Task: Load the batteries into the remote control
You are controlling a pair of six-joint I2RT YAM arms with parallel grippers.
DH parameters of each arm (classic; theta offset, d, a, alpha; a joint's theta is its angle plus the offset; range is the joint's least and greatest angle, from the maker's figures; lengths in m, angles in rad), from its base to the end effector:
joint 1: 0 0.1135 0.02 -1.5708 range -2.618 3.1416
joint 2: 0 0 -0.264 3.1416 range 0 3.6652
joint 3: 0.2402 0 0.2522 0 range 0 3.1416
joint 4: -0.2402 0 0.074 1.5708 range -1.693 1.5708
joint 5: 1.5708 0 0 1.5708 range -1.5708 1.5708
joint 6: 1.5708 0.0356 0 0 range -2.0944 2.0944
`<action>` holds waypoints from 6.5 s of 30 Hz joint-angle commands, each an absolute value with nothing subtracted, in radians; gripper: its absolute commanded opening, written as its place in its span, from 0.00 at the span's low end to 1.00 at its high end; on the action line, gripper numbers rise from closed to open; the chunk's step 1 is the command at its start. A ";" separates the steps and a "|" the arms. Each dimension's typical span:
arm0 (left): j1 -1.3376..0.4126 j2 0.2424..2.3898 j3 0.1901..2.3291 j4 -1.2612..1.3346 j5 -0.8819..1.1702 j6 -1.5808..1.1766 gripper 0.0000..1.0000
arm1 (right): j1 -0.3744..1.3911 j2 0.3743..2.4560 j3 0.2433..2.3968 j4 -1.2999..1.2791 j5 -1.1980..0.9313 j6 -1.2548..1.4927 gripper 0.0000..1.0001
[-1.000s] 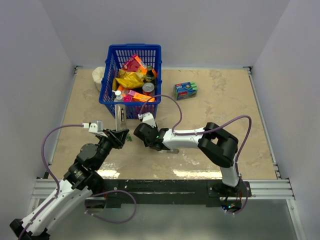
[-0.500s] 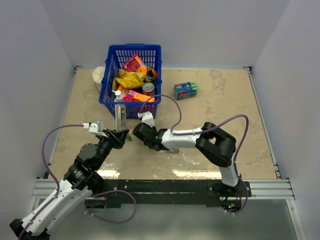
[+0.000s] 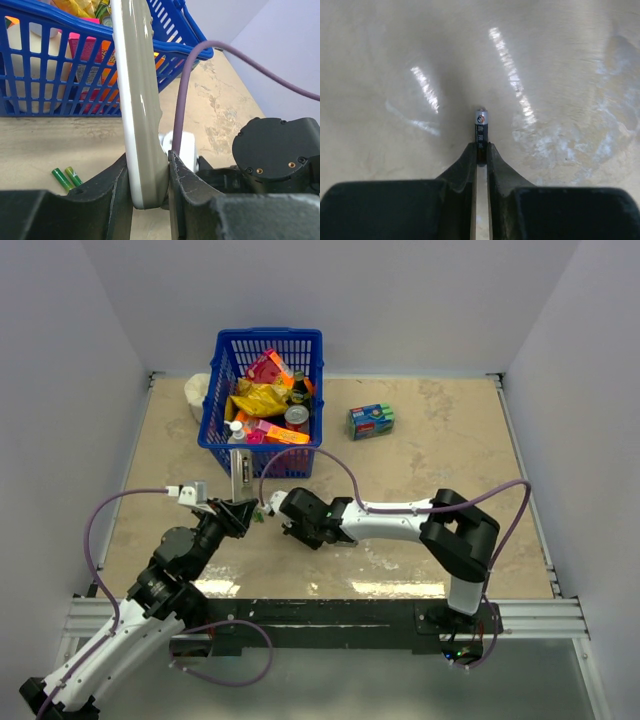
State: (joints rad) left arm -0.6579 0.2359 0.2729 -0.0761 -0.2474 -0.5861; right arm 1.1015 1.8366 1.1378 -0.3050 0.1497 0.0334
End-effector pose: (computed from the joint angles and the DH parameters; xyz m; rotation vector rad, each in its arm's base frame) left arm 0.0958 -0.0630 0.2400 -0.1380 1.6569 -0.7582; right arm 0.1739 0.3313 0.1645 -1.2623 2.2452 0.2404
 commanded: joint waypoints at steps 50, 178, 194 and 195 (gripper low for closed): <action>-0.663 0.230 0.400 -0.078 -0.265 -0.499 0.00 | 1.098 1.649 1.158 -0.565 0.051 0.628 0.58; -0.663 0.127 0.416 -0.158 -0.345 -0.497 0.00 | 0.784 1.430 1.175 -0.557 0.294 0.291 0.66; -0.663 0.124 0.402 -0.129 -0.310 -0.494 0.00 | 0.694 1.480 1.055 -0.564 -0.230 -0.802 0.64; -0.663 0.124 0.402 -0.129 -0.310 -0.495 0.00 | 0.692 1.508 1.058 -0.565 -0.251 -0.814 0.63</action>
